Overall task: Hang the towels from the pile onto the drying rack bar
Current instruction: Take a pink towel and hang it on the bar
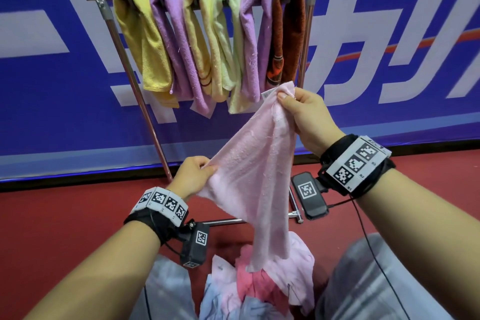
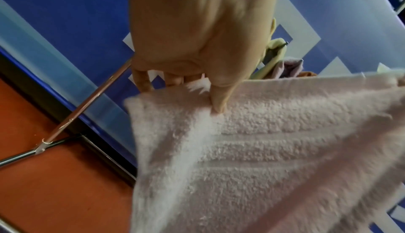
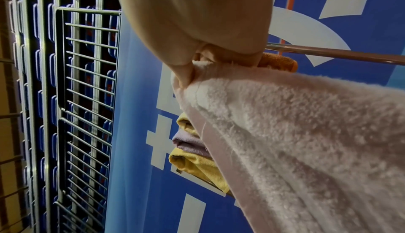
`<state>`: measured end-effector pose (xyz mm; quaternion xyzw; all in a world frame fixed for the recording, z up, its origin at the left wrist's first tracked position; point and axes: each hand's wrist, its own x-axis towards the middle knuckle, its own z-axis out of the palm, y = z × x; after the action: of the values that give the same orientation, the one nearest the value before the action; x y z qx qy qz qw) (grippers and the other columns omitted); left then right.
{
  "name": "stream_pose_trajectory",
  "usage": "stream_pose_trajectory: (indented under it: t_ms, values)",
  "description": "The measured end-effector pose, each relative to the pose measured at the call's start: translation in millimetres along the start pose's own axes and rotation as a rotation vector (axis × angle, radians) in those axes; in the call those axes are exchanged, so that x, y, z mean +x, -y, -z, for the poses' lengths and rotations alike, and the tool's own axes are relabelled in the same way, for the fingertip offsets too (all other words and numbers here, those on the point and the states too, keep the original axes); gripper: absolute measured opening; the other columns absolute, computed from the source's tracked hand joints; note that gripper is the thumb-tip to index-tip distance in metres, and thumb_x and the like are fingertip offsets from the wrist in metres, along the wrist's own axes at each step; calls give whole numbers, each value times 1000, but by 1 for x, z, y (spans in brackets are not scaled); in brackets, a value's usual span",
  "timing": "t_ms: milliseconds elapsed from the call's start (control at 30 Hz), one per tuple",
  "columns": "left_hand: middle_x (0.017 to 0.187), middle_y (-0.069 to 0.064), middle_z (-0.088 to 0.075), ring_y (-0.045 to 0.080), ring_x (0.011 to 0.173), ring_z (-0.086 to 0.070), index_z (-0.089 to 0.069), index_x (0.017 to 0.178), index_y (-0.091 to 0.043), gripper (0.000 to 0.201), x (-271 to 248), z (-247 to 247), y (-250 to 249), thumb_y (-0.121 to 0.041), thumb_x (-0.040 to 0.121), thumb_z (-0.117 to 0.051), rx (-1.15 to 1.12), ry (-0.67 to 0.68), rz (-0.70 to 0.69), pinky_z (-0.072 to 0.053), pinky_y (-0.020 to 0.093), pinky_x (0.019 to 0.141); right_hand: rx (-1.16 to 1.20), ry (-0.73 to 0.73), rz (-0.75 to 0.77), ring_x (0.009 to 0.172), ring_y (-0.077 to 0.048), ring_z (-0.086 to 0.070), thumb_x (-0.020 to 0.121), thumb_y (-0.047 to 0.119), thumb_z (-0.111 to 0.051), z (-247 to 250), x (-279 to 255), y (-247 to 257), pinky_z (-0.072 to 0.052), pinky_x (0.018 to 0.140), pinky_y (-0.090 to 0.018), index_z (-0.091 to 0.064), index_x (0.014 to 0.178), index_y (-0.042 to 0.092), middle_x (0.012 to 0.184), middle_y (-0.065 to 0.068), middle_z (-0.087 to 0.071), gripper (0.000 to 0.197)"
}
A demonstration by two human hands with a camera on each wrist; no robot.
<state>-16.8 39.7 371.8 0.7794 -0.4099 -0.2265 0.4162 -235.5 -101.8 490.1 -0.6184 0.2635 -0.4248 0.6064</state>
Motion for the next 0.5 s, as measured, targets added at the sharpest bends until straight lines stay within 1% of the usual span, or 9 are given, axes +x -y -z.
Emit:
stream_pose_trajectory:
  t_ms: [33,67,133,167,267,333,433,500]
  values:
    - [65,4,-58,15,58,-49,-65,75,-4,18,0,3,0,-11,92,-65,-25,-21,3,-41,24,51,-8,-33,1,70,-8,-66,100,17,-54,4,0,0,-50,59,-20,-71,106,2,83,-3,-71,23]
    - [65,2,-57,14,58,-49,-66,76,-6,17,1,6,0,-10,92,-65,-38,-49,-5,-40,22,49,-6,-64,4,71,-8,-66,99,18,-55,7,1,0,-50,60,-20,-72,103,5,83,-3,-72,22]
    - [68,1,-60,12,60,-49,-69,80,-8,14,3,13,-1,-9,93,-63,-47,-114,-29,-40,24,54,-1,-121,16,78,-12,-67,98,18,-57,16,4,0,-52,65,-24,-75,95,11,88,-5,-74,20]
    - [70,1,-62,11,61,-50,-71,82,-9,14,4,16,-1,-8,93,-63,-57,-144,-37,-42,25,57,-11,-145,22,78,-13,-66,97,18,-57,20,5,-1,-53,66,-24,-76,94,12,89,-6,-74,20]
    - [74,-1,-67,11,66,-55,-72,78,-18,17,10,24,0,-10,91,-64,-62,-220,-65,-46,28,65,-62,-218,30,78,-12,-64,96,18,-58,28,9,-5,-53,67,-24,-74,94,8,91,-9,-72,19]
    - [75,-6,-70,11,69,-59,-72,73,-24,17,12,29,1,-16,88,-68,-50,-273,-73,-49,30,70,-77,-249,34,78,-13,-63,95,19,-60,33,12,-9,-52,70,-27,-72,93,7,91,-10,-70,18]
    - [74,-9,-70,12,72,-62,-71,71,-27,18,14,37,2,-20,87,-69,-66,-355,-74,-52,32,75,-99,-321,20,74,-11,-57,94,23,-62,43,15,-15,-48,67,-28,-69,90,2,83,-6,-64,22]
    - [78,-9,-71,12,76,-64,-71,73,-28,19,14,41,-1,-18,88,-66,-76,-389,-68,-53,32,77,-137,-355,13,68,-9,-51,93,27,-63,50,17,-16,-44,62,-24,-66,82,3,75,-1,-57,27]
